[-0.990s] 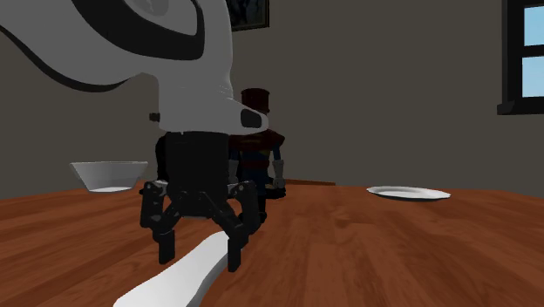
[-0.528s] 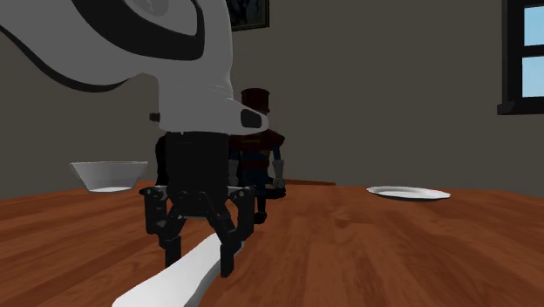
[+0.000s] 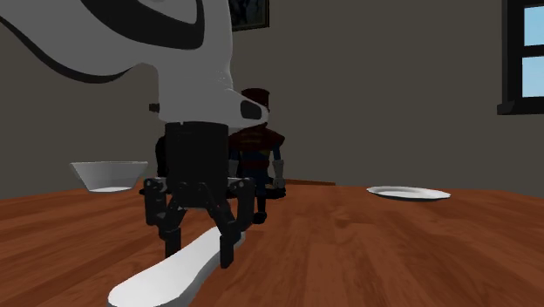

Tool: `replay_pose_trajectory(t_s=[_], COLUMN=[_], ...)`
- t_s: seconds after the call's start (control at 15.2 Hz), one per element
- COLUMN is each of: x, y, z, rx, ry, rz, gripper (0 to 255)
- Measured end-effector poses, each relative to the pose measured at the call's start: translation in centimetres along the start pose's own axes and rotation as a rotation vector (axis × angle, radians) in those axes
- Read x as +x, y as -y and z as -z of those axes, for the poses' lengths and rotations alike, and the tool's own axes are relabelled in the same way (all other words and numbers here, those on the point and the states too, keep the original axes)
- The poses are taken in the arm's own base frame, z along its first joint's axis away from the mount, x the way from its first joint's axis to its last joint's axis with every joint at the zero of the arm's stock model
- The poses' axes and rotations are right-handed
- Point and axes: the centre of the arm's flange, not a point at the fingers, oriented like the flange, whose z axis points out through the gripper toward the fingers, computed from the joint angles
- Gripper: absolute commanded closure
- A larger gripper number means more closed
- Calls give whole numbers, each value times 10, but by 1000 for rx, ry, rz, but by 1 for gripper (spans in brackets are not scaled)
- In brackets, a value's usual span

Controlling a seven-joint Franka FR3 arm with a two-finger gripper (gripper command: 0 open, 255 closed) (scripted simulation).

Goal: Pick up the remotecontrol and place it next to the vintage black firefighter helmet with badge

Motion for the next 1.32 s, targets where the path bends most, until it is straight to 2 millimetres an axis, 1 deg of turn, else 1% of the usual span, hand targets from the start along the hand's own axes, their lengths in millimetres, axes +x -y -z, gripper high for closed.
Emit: replay_pose_trajectory(t_s=[1.32], x=[0], y=[-2], z=[104], rx=[0], ry=[0], rz=[0], gripper=[255])
